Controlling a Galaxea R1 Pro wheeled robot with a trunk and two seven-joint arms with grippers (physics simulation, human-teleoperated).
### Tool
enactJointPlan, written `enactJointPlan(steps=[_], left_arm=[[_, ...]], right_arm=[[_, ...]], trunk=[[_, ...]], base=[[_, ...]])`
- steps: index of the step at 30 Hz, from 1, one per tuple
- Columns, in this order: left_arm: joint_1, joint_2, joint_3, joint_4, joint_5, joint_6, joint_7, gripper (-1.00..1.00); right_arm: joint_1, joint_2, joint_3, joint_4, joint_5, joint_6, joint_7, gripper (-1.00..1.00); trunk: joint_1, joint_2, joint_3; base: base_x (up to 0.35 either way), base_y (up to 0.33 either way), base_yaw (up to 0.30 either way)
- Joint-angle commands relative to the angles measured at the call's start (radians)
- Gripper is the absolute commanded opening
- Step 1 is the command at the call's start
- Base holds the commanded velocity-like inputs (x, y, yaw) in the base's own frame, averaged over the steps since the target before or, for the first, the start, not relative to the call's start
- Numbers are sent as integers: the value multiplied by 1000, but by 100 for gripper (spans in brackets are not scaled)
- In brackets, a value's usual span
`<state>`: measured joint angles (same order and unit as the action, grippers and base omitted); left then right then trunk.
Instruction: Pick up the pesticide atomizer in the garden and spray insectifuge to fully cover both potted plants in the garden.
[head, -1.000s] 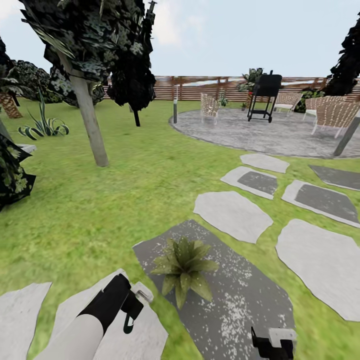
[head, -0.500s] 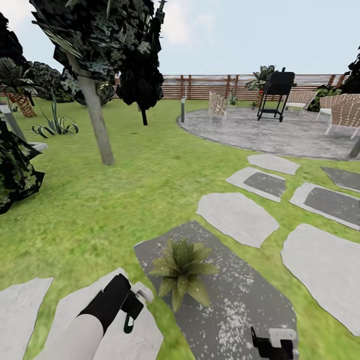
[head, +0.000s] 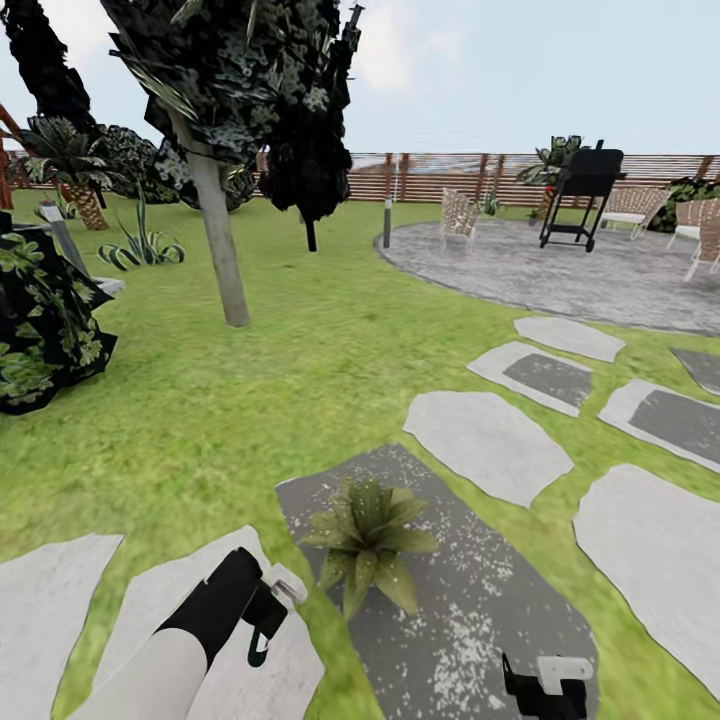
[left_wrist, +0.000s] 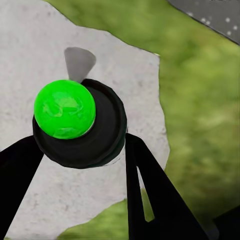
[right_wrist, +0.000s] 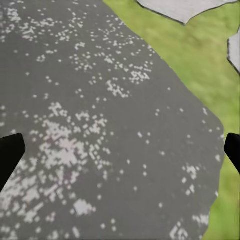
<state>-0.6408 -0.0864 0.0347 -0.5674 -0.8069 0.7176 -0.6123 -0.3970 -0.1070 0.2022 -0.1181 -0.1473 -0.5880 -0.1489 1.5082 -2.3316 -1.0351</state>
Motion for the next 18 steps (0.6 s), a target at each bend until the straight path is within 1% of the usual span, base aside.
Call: enactJointPlan(steps=[1,4,13,18], left_arm=[[0,-2,4,-2,-11,2,-9,-100],[0,-5,4,-2,-11,2,-9,-100],[0,-7,4,-2,-11,2,-7,-100],[0,-6,4,-2,-11,2,-7,-100]], right_arm=[[0,0,9,0,-9,-3,-3,100],[0,0,8,0,-9,-3,-3,100],[0,-4,8,1,-9,-3,-3,100],[0,-2,8,0,-9,-3,-2,100]], trunk=[[0,0,-1],[0,0,-1],[0,0,-1],[0,0,-1]], base=[[0,-7,70],[0,-157,22],[-2,-263,1],[-105,-264,0]])
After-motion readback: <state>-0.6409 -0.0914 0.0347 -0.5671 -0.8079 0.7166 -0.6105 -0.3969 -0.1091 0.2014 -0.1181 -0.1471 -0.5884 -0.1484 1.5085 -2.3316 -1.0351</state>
